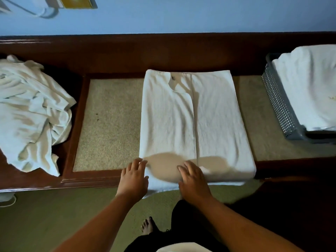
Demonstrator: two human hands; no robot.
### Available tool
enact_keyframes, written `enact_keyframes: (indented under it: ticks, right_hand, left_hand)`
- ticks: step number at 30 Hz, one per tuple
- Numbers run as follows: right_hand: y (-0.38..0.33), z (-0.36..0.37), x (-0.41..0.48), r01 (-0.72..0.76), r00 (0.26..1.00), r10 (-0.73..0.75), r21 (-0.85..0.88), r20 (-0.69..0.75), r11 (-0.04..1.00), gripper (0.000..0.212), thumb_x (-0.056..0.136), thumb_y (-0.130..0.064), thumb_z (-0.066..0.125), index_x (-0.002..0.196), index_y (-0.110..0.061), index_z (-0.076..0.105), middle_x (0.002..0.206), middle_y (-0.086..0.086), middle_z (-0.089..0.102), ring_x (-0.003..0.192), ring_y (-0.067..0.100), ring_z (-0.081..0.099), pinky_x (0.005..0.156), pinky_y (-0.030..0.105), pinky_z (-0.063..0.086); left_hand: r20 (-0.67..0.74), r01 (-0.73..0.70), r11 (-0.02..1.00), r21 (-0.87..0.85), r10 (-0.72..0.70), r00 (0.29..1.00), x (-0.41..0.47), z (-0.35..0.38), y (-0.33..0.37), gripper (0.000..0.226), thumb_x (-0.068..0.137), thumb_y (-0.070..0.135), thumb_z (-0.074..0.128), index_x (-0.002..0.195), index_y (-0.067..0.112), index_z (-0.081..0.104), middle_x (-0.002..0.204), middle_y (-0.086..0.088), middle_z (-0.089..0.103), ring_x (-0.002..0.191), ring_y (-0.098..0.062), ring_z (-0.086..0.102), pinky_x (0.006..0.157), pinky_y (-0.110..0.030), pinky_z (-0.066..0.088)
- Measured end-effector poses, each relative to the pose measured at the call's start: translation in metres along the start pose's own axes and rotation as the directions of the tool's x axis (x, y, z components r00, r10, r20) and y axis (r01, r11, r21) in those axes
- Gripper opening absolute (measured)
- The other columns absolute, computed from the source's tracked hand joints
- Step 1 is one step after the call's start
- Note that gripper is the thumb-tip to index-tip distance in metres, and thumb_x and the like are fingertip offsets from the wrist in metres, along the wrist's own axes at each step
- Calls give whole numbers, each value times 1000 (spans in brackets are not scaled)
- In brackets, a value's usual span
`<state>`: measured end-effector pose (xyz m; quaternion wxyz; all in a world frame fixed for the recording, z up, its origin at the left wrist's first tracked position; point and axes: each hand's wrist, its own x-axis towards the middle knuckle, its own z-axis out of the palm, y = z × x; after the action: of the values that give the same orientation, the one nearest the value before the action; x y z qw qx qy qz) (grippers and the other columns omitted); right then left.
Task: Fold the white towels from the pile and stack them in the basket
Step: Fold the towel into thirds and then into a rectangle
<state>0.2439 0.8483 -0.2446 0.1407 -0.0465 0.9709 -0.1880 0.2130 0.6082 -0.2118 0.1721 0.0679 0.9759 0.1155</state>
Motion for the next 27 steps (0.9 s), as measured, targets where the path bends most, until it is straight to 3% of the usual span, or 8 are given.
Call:
enact_keyframes:
  ticks: [2, 5, 8, 12, 15, 17, 23, 27]
  right_hand:
    - [6, -10, 22, 30, 999, -29, -20, 25, 999, 58, 83, -35, 47, 137, -13, 57, 148, 16, 47, 135, 36, 46, 106, 50, 45]
    - [11, -20, 50, 32, 996, -29, -33, 82, 999, 68, 92, -43, 41, 153, -13, 36, 164, 15, 19, 152, 31, 18, 120, 46, 21]
    - [15, -23, 76, 73, 995, -67, -71, 77, 995, 72, 90, -47, 37, 152, -11, 38, 164, 17, 20, 152, 33, 19, 119, 50, 25]
    - [13, -21, 107, 115, 991, -110, -67, 82, 991, 76, 88, -50, 38, 152, -10, 37, 164, 16, 20, 151, 31, 19, 118, 47, 27]
    - [15, -25, 140, 127, 989, -121, -69, 91, 989, 80, 90, -52, 42, 156, -10, 27, 166, 16, 13, 153, 33, 14, 121, 47, 20]
    - [18, -30, 170, 107, 992, -100, -91, 78, 990, 82, 91, -55, 43, 156, -8, 27, 165, 17, 14, 152, 35, 16, 118, 47, 17]
    - [26, -61, 289, -3, 999, -1, -86, -47, 996, 86, 93, -63, 41, 156, -7, 27, 164, 19, 19, 151, 35, 19, 121, 47, 20]
    - [52, -93, 388, -168, 975, 153, -83, -159, 982, 82, 93, -61, 39, 154, -6, 32, 160, 21, 28, 149, 38, 22, 121, 50, 18]
  left_hand:
    - [13, -45, 998, 35, 45, 999, 13, 3, 7, 61, 90, 31, 64, 146, 18, 45, 152, -5, 41, 135, -28, 45, 110, -46, 40]
    - [35, -102, 989, 110, 99, 994, 26, 9, 9, 73, 72, 31, 83, 137, 11, 56, 149, -12, 51, 129, -33, 56, 101, -48, 50]
    - [82, -105, 988, 117, 96, 992, 40, 13, 11, 85, 62, 32, 88, 137, 6, 57, 149, -15, 51, 129, -33, 57, 97, -48, 52]
    - [96, -120, 985, 125, 109, 989, 64, 12, 9, 80, 84, 44, 52, 150, 5, 33, 161, -12, 30, 142, -31, 42, 104, -51, 47]
    - [144, -127, 980, 150, 105, 984, 100, 9, 2, 84, 92, 51, 33, 160, 8, 8, 169, -11, 3, 155, -31, 7, 123, -48, 14]
    - [140, -121, 979, 165, 98, 985, 133, 3, 1, 87, 92, 56, 36, 160, 6, 14, 169, -11, 6, 155, -28, -2, 122, -42, -1]
    - [74, -150, 975, 163, 140, 987, 266, -26, 9, 96, 92, 67, 31, 156, -3, 21, 166, -20, 10, 154, -36, 14, 121, -48, 10]
    - [8, -132, 976, 171, 133, 991, 373, -54, 13, 113, 86, 82, 25, 157, -5, 15, 166, -23, 6, 154, -37, 7, 123, -53, 15]
